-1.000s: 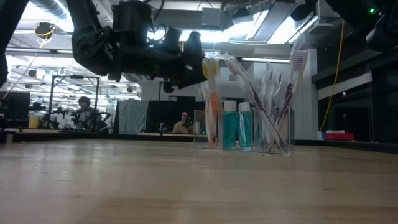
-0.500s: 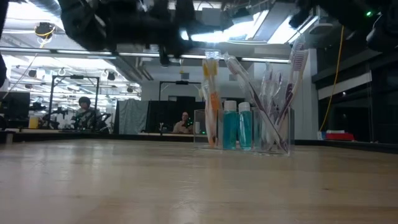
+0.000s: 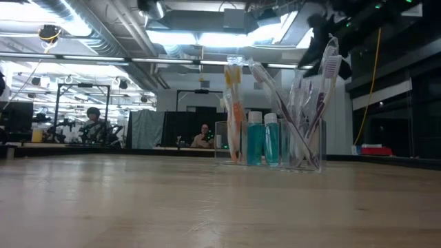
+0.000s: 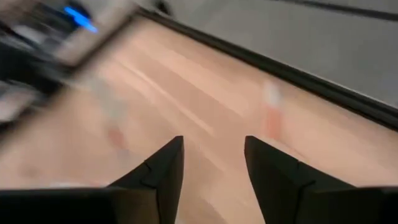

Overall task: Pick & Place toothbrushing station
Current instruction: Put the orange toothbrush into the transparent organizer

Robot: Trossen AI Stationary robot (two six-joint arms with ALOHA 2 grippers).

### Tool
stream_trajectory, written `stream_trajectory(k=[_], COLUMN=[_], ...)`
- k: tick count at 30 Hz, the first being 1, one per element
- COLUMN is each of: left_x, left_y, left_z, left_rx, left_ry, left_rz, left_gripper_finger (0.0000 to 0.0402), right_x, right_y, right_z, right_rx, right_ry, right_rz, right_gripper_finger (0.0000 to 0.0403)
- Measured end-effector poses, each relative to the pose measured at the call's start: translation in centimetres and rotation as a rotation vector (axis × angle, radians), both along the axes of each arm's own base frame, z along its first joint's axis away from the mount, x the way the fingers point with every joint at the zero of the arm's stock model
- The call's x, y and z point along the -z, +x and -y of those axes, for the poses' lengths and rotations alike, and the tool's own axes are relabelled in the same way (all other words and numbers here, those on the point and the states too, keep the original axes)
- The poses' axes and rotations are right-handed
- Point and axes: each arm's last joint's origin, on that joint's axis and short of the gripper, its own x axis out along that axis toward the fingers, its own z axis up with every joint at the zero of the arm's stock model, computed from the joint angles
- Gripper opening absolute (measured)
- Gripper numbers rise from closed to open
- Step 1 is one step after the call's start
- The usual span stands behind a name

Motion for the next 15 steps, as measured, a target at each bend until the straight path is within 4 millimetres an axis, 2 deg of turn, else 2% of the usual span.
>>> stream_trajectory(k=[3, 7, 11, 15], left_x=[-2.7, -5.4, -8.3, -9.5], left_y=[0.0, 1.1, 1.5, 2.0], left_z=[0.2, 0.1, 0.1, 0.1], left_rx=[0.001, -0.005, -0.014, -0.007], left_ry=[0.029, 0.032, 0.042, 0.063], left_rz=[-0.103, -0.236, -0.187, -0.183], left_gripper_finger=[0.0193, 0.0193, 0.0193, 0.0192], right_x=[0.5, 4.2, 7.4, 10.6], right_y=[0.5, 1.2, 2.3, 3.1], right_z=[1.5, 4.2, 6.8, 8.5], right_rx=[0.066, 0.1, 0.087, 0.091], right_ry=[0.03, 0.179, 0.298, 0.388], right_rz=[-0.173, -0.309, -0.326, -0.375], right_gripper_finger=[0.0161, 0.0146, 0.0136, 0.0132])
